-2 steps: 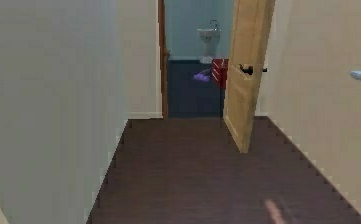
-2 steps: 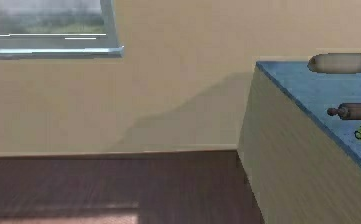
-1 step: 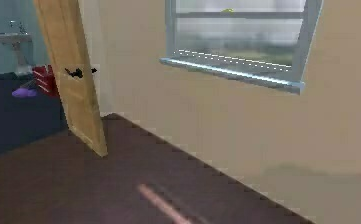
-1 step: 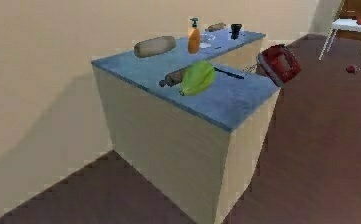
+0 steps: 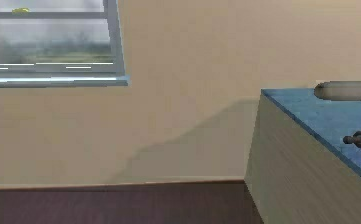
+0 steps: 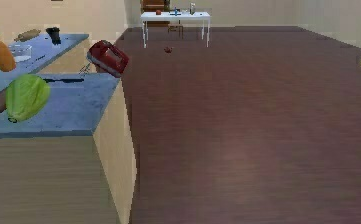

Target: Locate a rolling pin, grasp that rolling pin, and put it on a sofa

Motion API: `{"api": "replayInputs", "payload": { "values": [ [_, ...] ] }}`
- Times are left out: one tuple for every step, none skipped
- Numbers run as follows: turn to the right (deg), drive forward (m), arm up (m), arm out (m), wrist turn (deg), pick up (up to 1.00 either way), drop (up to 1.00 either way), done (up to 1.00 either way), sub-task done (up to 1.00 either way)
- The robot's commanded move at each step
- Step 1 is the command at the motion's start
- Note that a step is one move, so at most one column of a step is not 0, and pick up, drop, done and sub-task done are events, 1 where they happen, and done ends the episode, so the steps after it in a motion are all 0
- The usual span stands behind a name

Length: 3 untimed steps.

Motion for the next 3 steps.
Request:
{"api": "replayInputs", "payload": {
  "values": [
    [6.0,0.00,0.00,0.00,0.0,0.00,0.00,0.00,0.00],
    [0.0,0.70,0.00,0.00,0.0,0.00,0.00,0.00,0.00],
    [-9.0,0.00,0.00,0.00,0.0,0.00,0.00,0.00,0.00]
  ]
}}
